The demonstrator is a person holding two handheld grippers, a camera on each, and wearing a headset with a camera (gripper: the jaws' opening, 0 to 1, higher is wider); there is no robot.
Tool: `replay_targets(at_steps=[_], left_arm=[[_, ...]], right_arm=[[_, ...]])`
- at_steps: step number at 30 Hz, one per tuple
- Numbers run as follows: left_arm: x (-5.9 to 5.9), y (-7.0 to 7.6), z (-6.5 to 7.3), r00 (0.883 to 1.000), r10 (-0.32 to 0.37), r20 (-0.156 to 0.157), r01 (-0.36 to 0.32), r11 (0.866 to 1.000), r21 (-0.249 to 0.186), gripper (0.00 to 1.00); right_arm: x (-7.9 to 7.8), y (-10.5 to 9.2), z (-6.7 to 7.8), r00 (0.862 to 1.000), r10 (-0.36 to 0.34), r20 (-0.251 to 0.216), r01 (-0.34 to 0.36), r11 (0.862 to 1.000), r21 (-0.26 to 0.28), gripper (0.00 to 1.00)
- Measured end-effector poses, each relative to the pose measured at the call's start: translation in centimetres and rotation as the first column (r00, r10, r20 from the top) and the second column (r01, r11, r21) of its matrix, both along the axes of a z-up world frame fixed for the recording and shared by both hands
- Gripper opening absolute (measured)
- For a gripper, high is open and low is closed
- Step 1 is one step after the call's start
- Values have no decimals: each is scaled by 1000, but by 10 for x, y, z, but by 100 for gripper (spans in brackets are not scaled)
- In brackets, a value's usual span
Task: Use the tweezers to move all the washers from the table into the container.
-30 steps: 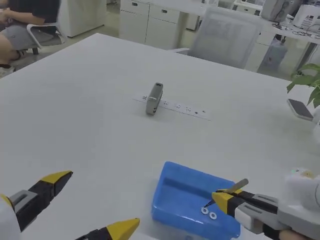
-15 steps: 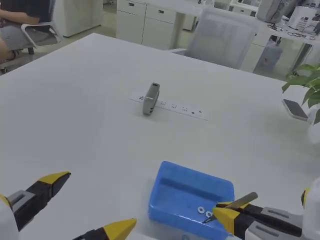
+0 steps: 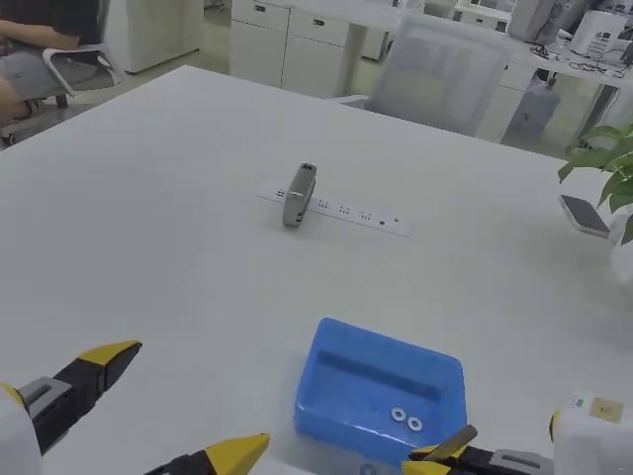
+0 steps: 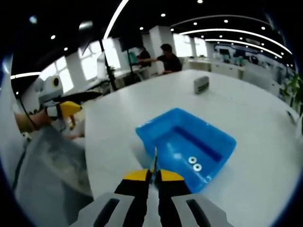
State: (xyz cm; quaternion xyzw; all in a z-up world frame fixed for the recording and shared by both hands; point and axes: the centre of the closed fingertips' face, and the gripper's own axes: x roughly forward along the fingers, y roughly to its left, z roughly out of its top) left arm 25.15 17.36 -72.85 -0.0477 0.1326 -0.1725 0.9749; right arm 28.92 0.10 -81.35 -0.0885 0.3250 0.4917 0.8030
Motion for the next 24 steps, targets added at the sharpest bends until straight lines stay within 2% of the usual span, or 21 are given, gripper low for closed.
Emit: replay_targets(at_steps=[4, 10, 14, 18, 24], left_arm=[[0, 0, -1, 1000, 0, -4, 0, 1000, 3, 82], [0, 0, -2, 1000, -3, -8, 3, 1000, 5, 82], [-1, -1, -3, 1000, -8, -11, 8, 1000, 9, 82], [-1, 0, -4, 1000, -5, -13, 5, 1000, 10, 82], [-1, 0, -5, 1000, -8, -16, 8, 1000, 15, 82]], right_arm=[[-2, -1, -4, 1000, 4, -4, -5, 1000, -12, 4], [-1, -2, -5, 1000, 7, 20, -7, 1000, -28, 4], [-1, -1, -7, 1000, 14, 20, -13, 999, -36, 4], [-4, 2, -7, 999, 39, 26, -37, 998, -55, 4], [-7, 8, -7, 992, 112, 60, -104, 987, -119, 3]])
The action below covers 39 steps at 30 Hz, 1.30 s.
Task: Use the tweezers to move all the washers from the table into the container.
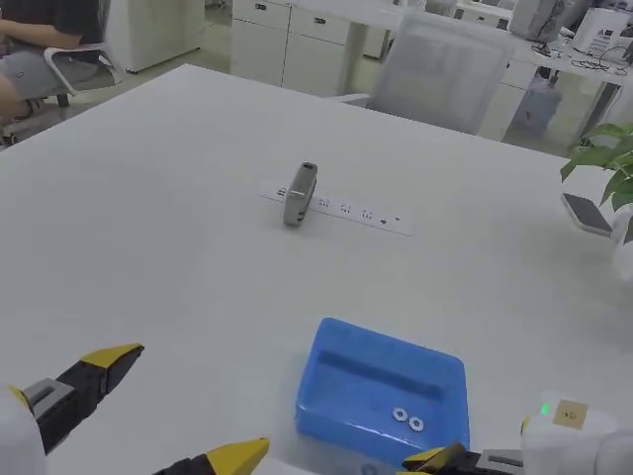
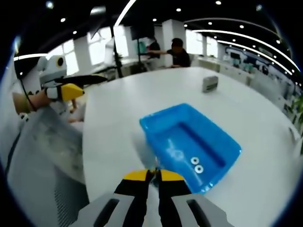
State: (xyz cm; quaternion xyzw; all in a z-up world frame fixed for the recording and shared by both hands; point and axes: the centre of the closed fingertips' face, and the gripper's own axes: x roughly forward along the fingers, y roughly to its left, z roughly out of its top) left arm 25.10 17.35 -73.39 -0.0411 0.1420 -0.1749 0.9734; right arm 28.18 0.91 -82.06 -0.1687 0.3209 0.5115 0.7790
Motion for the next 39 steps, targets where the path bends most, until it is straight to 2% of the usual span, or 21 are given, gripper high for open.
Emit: replay_targets(at_steps=[5, 11, 16, 19, 26, 33, 35, 36, 37, 38, 39], left_arm=[[0, 2, -3, 1000, -1, -5, 1, 1000, 6, 81], [0, 2, -5, 1000, -5, -9, 5, 1000, 10, 80], [1, 3, -6, 1000, -8, -8, 8, 1000, 11, 80], [1, 2, -5, 1000, -6, -8, 6, 1000, 11, 80], [1, 4, -5, 1000, 0, -8, 0, 1000, 13, 80], [1, 4, -5, 1000, -2, -8, 2, 1000, 14, 80], [1, 4, -6, 1000, -2, -8, 3, 1000, 14, 79], [1, 4, -6, 1000, -3, -8, 3, 1000, 14, 79], [1, 4, -5, 1000, -4, -7, 4, 1000, 15, 79], [1, 4, -5, 1000, -4, -6, 4, 1000, 16, 79], [1, 4, -5, 1000, -3, -5, 3, 1000, 17, 79]], right_arm=[[1, 3, 0, 1000, 26, 10, -26, 999, -46, 4], [1, 4, -1, 998, 68, -8, -68, 993, -96, 4], [5, 7, -2, 996, 84, -22, -86, 991, -104, 4], [1, 6, -5, 994, 100, -44, -104, 987, -119, 3], [0, 6, -4, 995, 98, -19, -100, 989, -105, 3], [-5, 4, -4, 993, 112, 24, -109, 988, -113, 3], [-3, 6, -3, 995, 93, 38, -89, 992, -92, 3], [-1, 9, -2, 999, 42, 33, -41, 999, -32, 3], [1, 11, -2, 1000, 1, 24, -1, 1000, 12, 3], [3, 13, -2, 999, -53, -7, 53, 996, 74, 3], [8, 9, -2, 992, -120, -32, 123, 985, 124, 3]])
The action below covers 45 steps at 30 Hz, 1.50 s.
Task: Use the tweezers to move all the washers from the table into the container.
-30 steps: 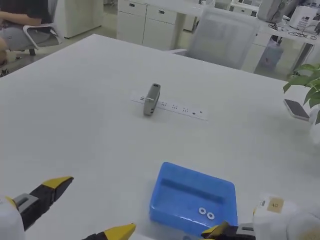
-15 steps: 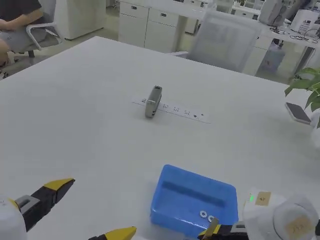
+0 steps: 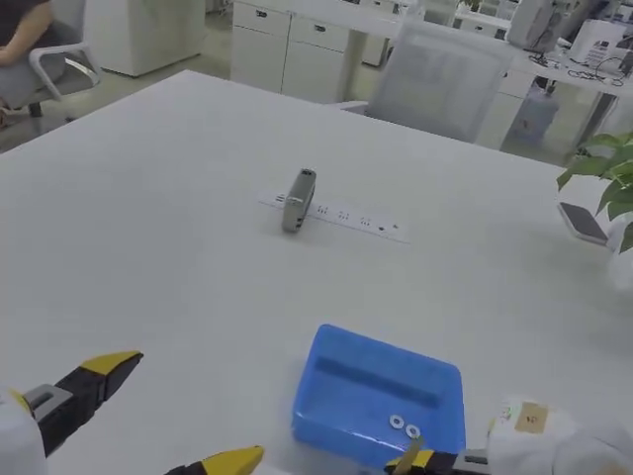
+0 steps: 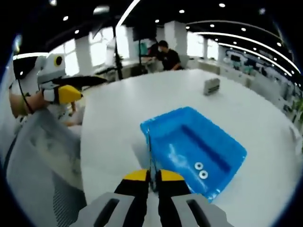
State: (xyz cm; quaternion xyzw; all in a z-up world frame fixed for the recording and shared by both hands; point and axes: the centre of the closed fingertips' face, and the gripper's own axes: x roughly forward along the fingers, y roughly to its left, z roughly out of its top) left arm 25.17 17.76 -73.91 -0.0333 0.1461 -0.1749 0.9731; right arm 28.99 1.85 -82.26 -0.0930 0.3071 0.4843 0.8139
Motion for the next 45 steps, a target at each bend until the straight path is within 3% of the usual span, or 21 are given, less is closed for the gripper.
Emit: replay_targets(at_steps=[4, 8, 12, 14, 18, 21, 25, 28, 34, 37, 45], left_arm=[[0, 5, -3, 1000, 6, -1, -6, 1000, -3, 79], [0, 7, -5, 1000, 0, 1, 0, 1000, -1, 79], [-1, 2, -2, 1000, -4, 0, 4, 1000, 2, 79], [0, 8, -5, 1000, -1, -1, 1, 1000, 0, 79], [-1, 4, -2, 1000, 2, 2, -2, 1000, -3, 79], [-1, 1, -1, 1000, -1, 2, 1, 1000, -1, 79], [-1, -1, 1, 1000, 0, 2, 0, 1000, -2, 79], [-2, -2, 2, 1000, 2, 4, -2, 1000, -4, 79], [-1, 3, -1, 1000, 4, 3, -4, 1000, -6, 79], [-1, 7, -3, 1000, 6, 3, -6, 1000, -7, 79], [-1, 1, 0, 1000, 5, -1, -5, 1000, -4, 79]], right_arm=[[7, -14, 0, 991, -125, -48, 128, 989, 74, 3], [0, -19, 0, 995, -92, -30, 93, 994, 57, 2], [-5, -22, 4, 994, -95, -49, 98, 993, 63, 3], [-7, -22, 10, 992, -107, -67, 113, 990, 88, 3], [-4, -21, 33, 990, -122, -69, 131, 981, 143, 3], [4, -18, 53, 990, -130, -58, 139, 972, 192, 3], [18, -12, 81, 987, -152, -56, 162, 949, 272, 3], [29, -10, 89, 984, -168, -60, 178, 937, 301, 3], [46, -3, 87, 979, -193, -65, 203, 932, 300, 3], [53, 3, 83, 979, -191, -66, 201, 936, 289, 3], [74, 6, 54, 977, -199, -78, 211, 955, 209, 3]])
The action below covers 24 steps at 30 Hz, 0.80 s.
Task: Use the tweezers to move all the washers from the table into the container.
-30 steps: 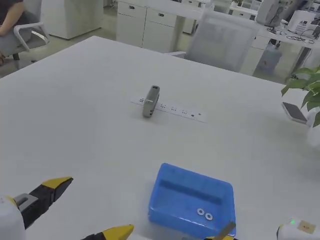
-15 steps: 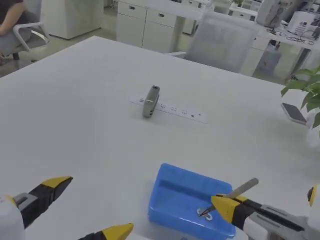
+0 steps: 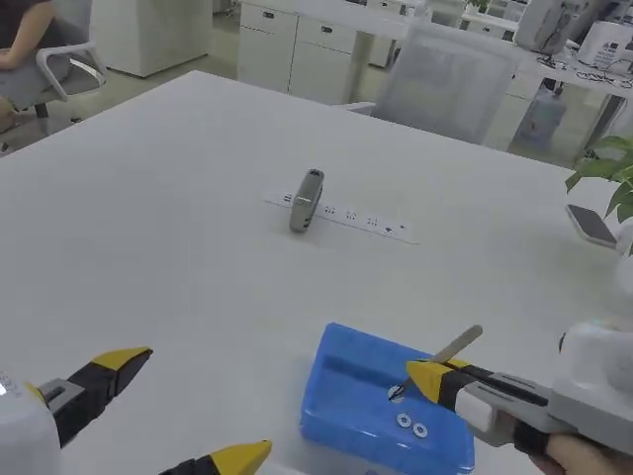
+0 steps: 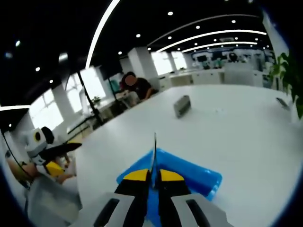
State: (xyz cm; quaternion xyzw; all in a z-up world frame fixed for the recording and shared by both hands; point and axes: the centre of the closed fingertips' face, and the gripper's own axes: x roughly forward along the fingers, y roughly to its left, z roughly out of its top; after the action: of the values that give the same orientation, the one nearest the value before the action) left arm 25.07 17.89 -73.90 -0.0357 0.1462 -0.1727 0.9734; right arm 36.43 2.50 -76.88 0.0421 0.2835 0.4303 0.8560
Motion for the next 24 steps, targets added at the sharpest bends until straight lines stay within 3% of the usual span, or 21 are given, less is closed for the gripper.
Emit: replay_targets(at_steps=[12, 14, 15, 17, 21, 24], left_arm=[[0, -2, 1, 1000, 2, -6, -2, 1000, 2, 78], [0, -2, 1, 1000, 1, -7, -1, 1000, 1, 78], [0, -2, 1, 1000, 0, -8, 0, 1000, 2, 78], [0, -2, 0, 1000, 1, -10, -1, 1000, 4, 78], [-1, -3, 0, 1000, -2, -13, 2, 1000, 3, 77], [-1, -3, 0, 1000, -4, -14, 4, 1000, 6, 77]], right_arm=[[13, 0, -37, 999, 13, -37, -17, 996, -88, 3], [15, -1, -41, 999, 43, -1, -43, 990, -132, 3], [16, -3, -45, 997, 71, 35, -63, 978, -198, 3], [13, 0, -46, 990, 124, 66, -104, 962, -252, 3], [11, 5, -47, 989, 137, 62, -119, 965, -235, 3], [12, 7, -46, 993, 110, 35, -102, 978, -184, 3]])
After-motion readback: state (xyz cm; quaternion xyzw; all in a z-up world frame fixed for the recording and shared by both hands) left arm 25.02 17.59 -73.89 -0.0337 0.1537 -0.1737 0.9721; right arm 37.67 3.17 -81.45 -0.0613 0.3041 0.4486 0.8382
